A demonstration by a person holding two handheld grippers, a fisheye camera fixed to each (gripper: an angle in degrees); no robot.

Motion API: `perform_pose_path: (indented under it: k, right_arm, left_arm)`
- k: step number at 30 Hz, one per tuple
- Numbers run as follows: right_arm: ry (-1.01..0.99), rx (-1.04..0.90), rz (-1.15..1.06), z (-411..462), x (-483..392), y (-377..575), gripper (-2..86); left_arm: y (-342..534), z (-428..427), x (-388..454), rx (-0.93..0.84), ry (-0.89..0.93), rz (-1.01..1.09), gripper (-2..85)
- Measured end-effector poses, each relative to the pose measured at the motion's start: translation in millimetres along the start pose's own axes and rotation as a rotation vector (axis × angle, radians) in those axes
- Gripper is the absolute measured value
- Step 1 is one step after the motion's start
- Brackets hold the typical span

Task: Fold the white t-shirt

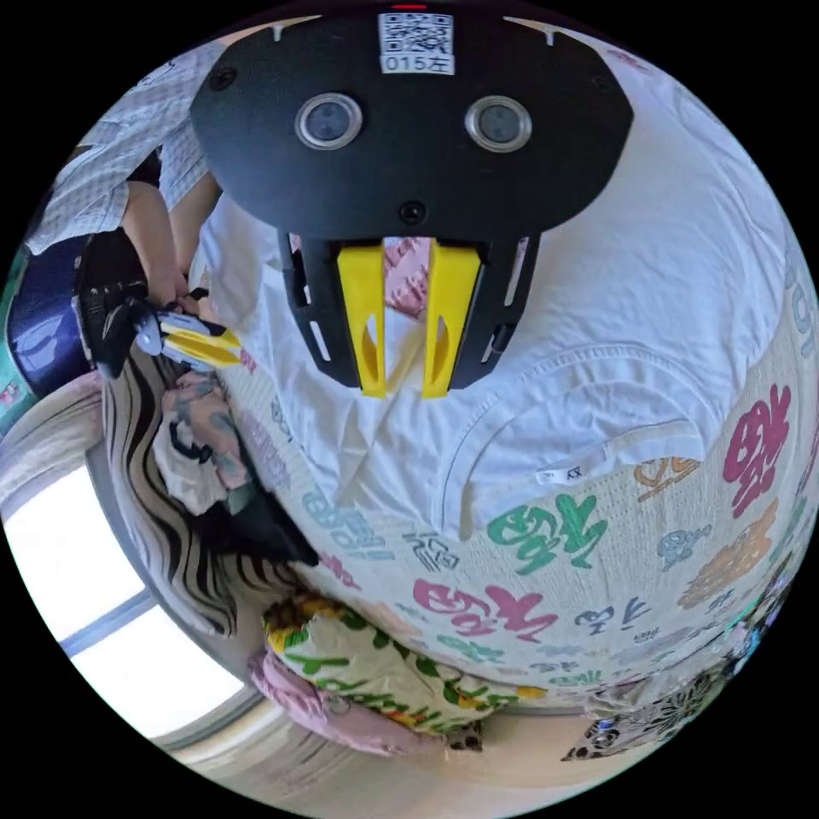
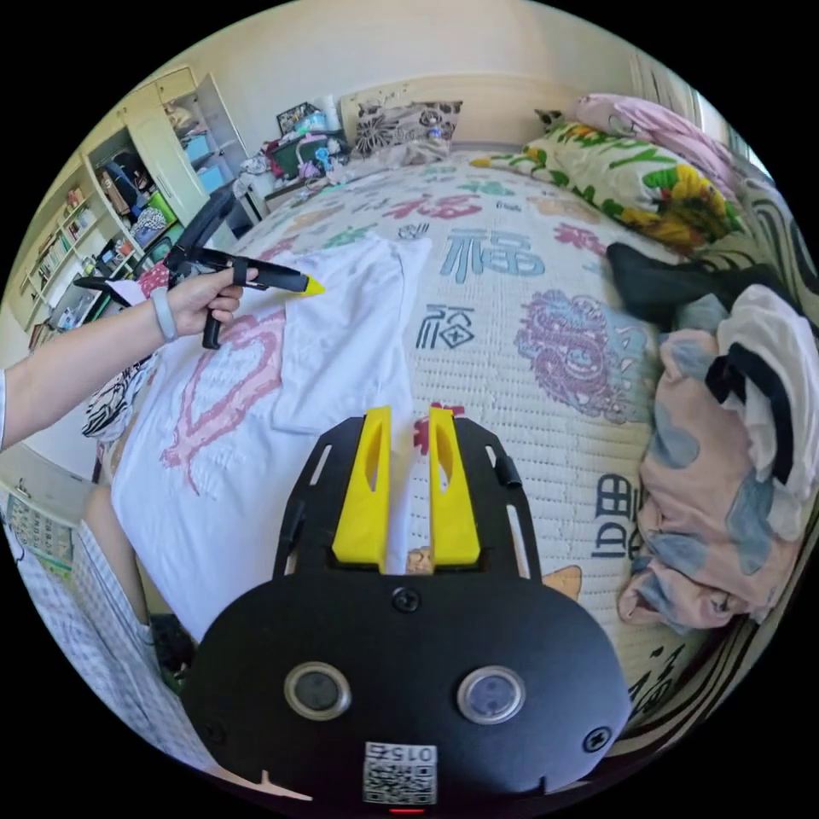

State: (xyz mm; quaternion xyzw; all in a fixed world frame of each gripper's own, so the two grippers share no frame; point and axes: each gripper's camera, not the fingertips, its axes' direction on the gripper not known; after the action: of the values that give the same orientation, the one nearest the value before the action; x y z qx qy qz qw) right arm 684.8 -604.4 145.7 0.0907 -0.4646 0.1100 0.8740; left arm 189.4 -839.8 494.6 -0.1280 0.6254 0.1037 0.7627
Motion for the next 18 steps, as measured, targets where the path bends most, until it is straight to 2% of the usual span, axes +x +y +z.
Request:
perform_pose_path:
  k: [5, 9, 12, 15, 18]
  right_arm:
    - [-0.027, -0.010, 0.051, 25, 0, 1, 0.0]
    - [-0.067, 0.035, 0.059, 30, -4, 0, -0.1]
    - [-0.066, 0.067, 0.065, 35, -7, -6, 1.3]
    - [-0.078, 0.029, 0.065, 52, -11, -16, 4.0]
    - [-0.094, -0.018, 0.046, 71, -19, -24, 2.9]
  left_arm:
    - [15, -21, -2, 0.004, -0.033, 0.030, 0.4]
    - [17, -39, 14, 0.073, -0.099, 0.105, 1.7]
    - [-2, -40, 27, 0.123, -0.018, 0.131, 6.2]
    - [-26, -15, 42, 0.061, 0.053, 0.141, 7.2]
    - [-37, 13, 52, 0.002, 0.048, 0.123, 4.1]
